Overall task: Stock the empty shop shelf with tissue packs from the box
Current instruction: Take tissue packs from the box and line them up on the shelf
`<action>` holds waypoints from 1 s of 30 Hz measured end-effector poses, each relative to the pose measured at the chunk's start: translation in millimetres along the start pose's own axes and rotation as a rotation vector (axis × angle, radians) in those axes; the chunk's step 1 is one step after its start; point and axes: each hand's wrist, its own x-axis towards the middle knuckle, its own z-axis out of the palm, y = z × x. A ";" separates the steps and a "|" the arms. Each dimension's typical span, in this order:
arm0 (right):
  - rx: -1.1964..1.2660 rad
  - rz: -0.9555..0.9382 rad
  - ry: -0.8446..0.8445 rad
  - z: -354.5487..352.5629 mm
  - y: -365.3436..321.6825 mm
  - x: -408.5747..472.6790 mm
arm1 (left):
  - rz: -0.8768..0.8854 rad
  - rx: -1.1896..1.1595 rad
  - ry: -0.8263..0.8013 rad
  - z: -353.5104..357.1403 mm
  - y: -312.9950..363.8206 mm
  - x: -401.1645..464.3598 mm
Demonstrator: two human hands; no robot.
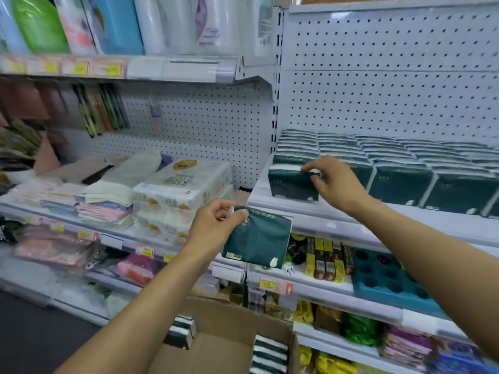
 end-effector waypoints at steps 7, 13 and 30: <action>-0.336 -0.092 0.109 20.6 18.9 15.5 | -0.006 -0.054 0.027 11.9 5.0 17.9; -0.419 -0.100 0.162 26.5 29.9 25.4 | 0.002 -0.094 0.025 27.0 8.4 31.5; 0.338 0.006 -0.044 -41.6 29.7 -32.0 | 0.260 0.140 -0.056 72.7 38.4 71.9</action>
